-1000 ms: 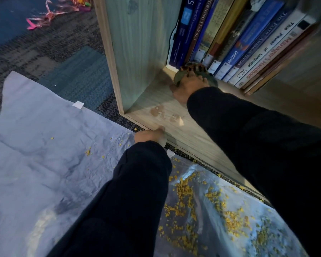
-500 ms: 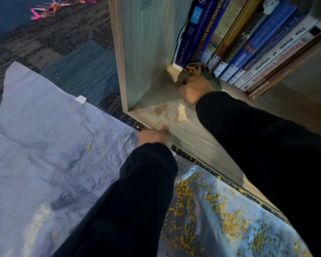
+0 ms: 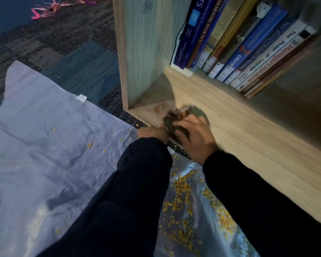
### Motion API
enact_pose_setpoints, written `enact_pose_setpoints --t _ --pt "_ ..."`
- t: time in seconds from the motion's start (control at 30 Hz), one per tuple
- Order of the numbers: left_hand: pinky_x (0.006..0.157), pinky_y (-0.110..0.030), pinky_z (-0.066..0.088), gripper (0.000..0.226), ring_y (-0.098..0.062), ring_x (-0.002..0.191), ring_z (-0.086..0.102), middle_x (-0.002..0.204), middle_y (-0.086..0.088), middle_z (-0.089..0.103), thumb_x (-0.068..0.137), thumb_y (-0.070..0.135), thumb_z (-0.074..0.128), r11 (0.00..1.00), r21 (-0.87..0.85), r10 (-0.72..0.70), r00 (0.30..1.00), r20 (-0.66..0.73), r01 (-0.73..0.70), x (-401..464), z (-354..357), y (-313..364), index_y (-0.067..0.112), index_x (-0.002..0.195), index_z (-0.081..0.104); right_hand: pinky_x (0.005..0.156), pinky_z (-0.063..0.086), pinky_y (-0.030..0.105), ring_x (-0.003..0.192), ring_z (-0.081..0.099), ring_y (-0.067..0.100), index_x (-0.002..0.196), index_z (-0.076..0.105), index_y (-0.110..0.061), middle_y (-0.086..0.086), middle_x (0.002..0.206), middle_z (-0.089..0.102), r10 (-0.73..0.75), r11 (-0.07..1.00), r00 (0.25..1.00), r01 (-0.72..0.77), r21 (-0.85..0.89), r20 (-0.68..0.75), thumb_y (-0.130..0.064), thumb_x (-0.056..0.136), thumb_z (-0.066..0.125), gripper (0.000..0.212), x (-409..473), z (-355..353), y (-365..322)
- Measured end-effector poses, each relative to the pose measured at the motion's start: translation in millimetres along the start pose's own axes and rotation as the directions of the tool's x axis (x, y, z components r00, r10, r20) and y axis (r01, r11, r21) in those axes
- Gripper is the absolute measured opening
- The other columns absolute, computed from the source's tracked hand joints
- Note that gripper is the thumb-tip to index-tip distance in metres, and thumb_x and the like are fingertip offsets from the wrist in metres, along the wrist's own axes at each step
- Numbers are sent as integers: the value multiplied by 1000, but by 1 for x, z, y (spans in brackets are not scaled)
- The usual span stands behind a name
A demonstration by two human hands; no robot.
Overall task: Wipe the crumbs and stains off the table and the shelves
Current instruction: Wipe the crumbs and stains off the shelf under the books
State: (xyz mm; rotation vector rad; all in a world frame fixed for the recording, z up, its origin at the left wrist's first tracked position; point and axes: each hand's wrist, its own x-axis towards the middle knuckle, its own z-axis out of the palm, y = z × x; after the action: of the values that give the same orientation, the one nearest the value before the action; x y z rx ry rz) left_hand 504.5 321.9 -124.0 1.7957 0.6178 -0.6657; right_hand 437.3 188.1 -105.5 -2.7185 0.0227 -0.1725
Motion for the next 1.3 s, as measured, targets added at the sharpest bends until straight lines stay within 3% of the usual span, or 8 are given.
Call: enact_pose_setpoints --t 0.2,0.3,0.4,0.73,0.83,0.97,1.17,1.3 --pt "51 -15 47 47 -18 68 65 84 -7 70 93 45 65 998 6 56 998 8 -56 -3 -3 -5 -2 95 70 82 48 37 90 58 27 94 71 -17 4 99 65 40 999 999 -41 -16 -15 -22 88 69 7 26 0 -6" --pt "70 -30 61 47 -26 79 73 85 -7 75 88 48 68 999 -47 0 1000 17 1 -4 -3 -5 2 97 73 87 47 30 97 61 24 98 72 -20 3 110 67 73 995 996 -76 -56 -57 -21 92 65 9 86 16 -16" --pt "68 -27 51 54 -24 83 71 93 -5 77 88 55 60 998 55 13 1000 -5 -12 -8 -2 -2 5 103 74 83 55 35 94 65 27 102 73 -18 6 109 69 81 990 996 -86 -114 -41 -19 93 62 14 121 18 -23" --pt "71 -31 49 48 -30 87 69 92 -12 72 89 47 68 1000 -4 14 1000 -27 -14 -4 2 -7 1 100 70 69 49 37 78 55 23 76 64 -23 -1 84 58 1 999 995 3 -46 96 -24 92 68 16 24 -18 0" --pt "82 -36 55 50 -33 97 70 103 -16 73 85 48 70 999 -40 -12 998 -55 10 -6 5 -7 2 104 71 76 54 38 87 62 27 89 71 -23 4 99 66 102 991 994 -98 -94 37 -21 94 64 9 87 0 -17" --pt "84 -34 52 47 -30 101 68 107 -12 74 87 49 69 999 -46 -32 996 -79 28 -7 5 -3 5 106 71 72 46 28 87 63 24 107 74 -25 1 100 66 285 958 958 -286 -34 -24 -10 85 63 29 143 17 -38" --pt "75 -34 55 24 -31 98 70 86 -11 71 88 28 71 997 -63 -43 998 -40 41 -10 1 -2 11 72 64 72 51 37 78 61 24 77 71 -20 1 86 63 -10 1000 993 10 5 119 -26 88 71 13 82 10 -34" --pt "85 -35 55 30 -29 103 68 106 -11 73 88 40 72 995 -85 -49 998 -32 46 -7 0 -3 12 91 63 72 49 32 80 59 21 86 75 -23 0 91 64 -34 998 986 41 -39 165 -27 91 72 7 110 7 -26"
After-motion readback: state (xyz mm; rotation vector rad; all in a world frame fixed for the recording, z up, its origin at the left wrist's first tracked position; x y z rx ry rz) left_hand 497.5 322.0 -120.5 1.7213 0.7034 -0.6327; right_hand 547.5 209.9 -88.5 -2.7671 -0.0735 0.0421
